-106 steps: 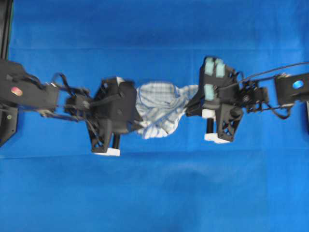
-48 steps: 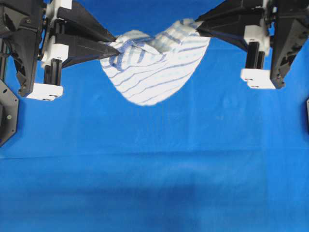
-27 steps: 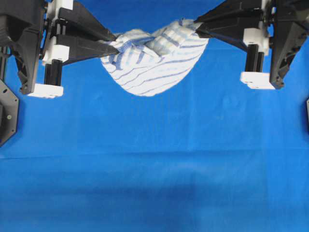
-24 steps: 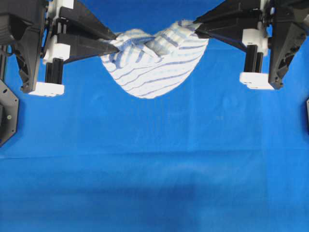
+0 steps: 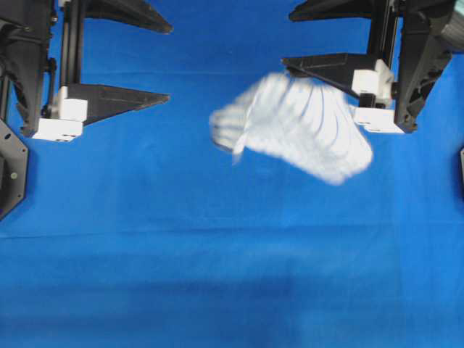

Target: Lift the towel with both arms.

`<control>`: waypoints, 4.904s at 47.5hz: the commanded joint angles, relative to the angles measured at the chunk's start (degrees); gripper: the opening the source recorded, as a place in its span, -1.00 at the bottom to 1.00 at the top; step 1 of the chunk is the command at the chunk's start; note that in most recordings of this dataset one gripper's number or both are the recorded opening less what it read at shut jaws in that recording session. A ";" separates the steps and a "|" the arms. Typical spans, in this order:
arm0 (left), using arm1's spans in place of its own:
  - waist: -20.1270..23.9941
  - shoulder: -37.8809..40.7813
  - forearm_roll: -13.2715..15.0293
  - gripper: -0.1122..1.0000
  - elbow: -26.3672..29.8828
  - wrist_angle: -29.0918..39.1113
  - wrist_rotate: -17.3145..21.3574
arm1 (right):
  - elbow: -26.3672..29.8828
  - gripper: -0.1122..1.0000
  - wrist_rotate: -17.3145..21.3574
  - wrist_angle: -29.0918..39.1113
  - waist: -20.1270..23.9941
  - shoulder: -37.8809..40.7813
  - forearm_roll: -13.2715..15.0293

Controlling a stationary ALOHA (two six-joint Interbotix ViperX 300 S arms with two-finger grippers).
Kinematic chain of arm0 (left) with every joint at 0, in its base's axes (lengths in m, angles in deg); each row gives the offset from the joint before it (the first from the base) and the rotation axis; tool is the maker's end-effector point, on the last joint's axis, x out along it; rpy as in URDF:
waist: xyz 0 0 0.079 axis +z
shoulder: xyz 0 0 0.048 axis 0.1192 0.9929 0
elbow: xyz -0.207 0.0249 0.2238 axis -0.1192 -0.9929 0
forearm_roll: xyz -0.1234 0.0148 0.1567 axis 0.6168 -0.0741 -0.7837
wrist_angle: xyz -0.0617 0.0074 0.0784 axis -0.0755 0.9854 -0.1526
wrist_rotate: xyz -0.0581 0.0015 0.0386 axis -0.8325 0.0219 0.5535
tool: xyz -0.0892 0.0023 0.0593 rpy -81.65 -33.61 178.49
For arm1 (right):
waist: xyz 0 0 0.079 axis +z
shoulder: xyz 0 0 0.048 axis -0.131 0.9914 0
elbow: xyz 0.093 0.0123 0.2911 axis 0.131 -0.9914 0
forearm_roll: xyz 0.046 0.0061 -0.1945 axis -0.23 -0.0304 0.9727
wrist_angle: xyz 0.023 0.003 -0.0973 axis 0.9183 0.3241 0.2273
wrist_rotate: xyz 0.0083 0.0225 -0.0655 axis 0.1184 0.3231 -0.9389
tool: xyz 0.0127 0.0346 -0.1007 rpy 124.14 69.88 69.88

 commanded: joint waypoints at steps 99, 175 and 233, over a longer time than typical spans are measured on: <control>-1.85 45.09 0.26 0.71 -18.11 -45.79 -0.44 | -38.58 0.33 34.89 -24.52 9.32 24.26 -0.09; 0.62 -1.58 -0.09 -0.73 -4.48 1.14 -0.09 | 6.24 -0.74 10.99 9.76 5.98 7.12 4.22; 1.67 -1.41 -0.79 0.86 3.25 3.08 2.29 | 12.92 0.38 2.37 13.54 4.83 7.38 5.98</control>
